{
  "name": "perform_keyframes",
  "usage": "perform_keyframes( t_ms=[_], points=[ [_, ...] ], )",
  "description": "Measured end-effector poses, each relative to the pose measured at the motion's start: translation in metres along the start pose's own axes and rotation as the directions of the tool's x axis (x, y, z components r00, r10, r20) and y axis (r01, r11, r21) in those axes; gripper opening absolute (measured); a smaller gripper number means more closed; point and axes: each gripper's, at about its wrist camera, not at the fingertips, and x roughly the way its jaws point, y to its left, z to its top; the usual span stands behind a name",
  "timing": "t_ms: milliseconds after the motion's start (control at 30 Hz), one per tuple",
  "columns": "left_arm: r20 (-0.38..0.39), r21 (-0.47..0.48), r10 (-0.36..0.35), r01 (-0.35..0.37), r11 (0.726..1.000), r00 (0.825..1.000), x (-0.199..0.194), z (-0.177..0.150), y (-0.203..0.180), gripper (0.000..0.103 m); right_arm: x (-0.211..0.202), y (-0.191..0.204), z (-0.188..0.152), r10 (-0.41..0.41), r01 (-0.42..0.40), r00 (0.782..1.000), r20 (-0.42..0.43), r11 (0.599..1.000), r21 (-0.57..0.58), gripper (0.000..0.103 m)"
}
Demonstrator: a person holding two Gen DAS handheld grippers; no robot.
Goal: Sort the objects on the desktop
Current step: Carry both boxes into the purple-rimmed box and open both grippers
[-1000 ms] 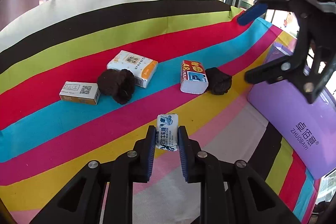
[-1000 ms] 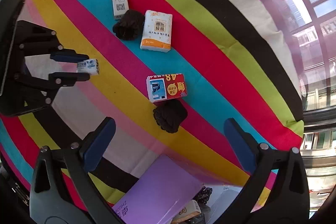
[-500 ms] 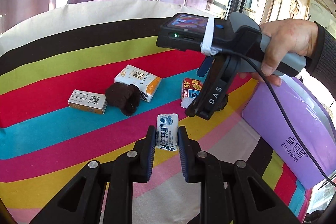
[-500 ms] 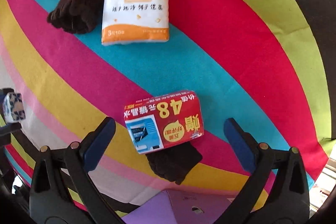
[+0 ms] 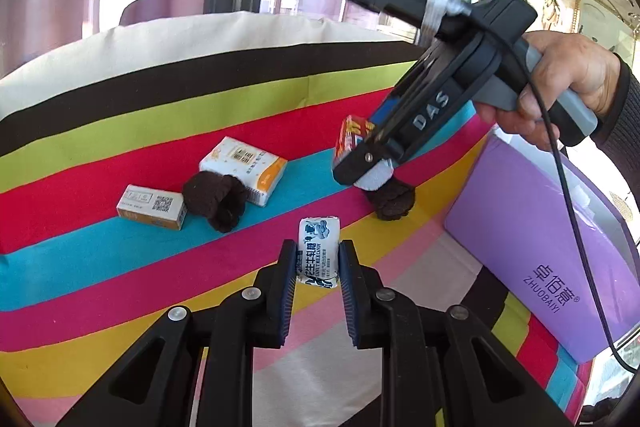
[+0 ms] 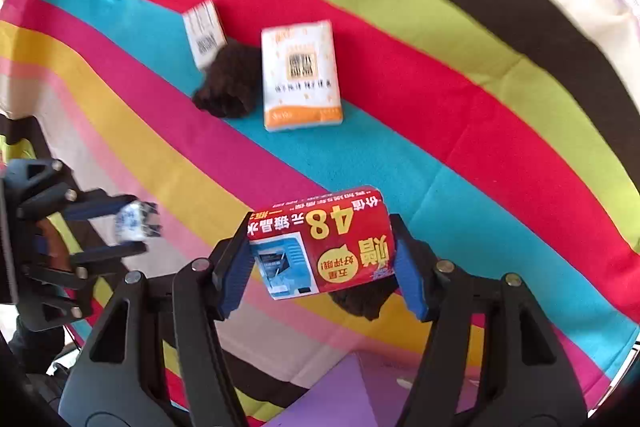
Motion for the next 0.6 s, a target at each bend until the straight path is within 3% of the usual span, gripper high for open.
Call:
perform_keyframes(
  t_ms=[133,300,467,600],
  points=[
    [0.021,0.095,-0.030,0.028,0.995,0.999,-0.009,0.013,-0.043,0.021,-0.077,-0.007,-0.050,-0.010,0.001,0.981,0.196,0.999,0.048,0.065],
    [0.056,0.217,-0.153,0.137,0.966,0.987,-0.022,0.030,-0.116,0.022,-0.143,-0.010,-0.111,-0.140,0.095,0.926,0.350,0.985,0.141,0.066],
    [0.056,0.307,-0.316,0.285,0.908,0.947,-0.032,0.039,-0.183,0.021,-0.170,-0.026,-0.192,-0.266,0.138,0.857,0.442,0.944,0.300,0.066],
    [0.017,0.356,-0.372,0.342,0.870,0.928,-0.023,0.036,-0.224,0.022,-0.176,-0.038,-0.259,-0.408,0.179,0.791,0.455,0.867,0.466,0.066]
  ],
)
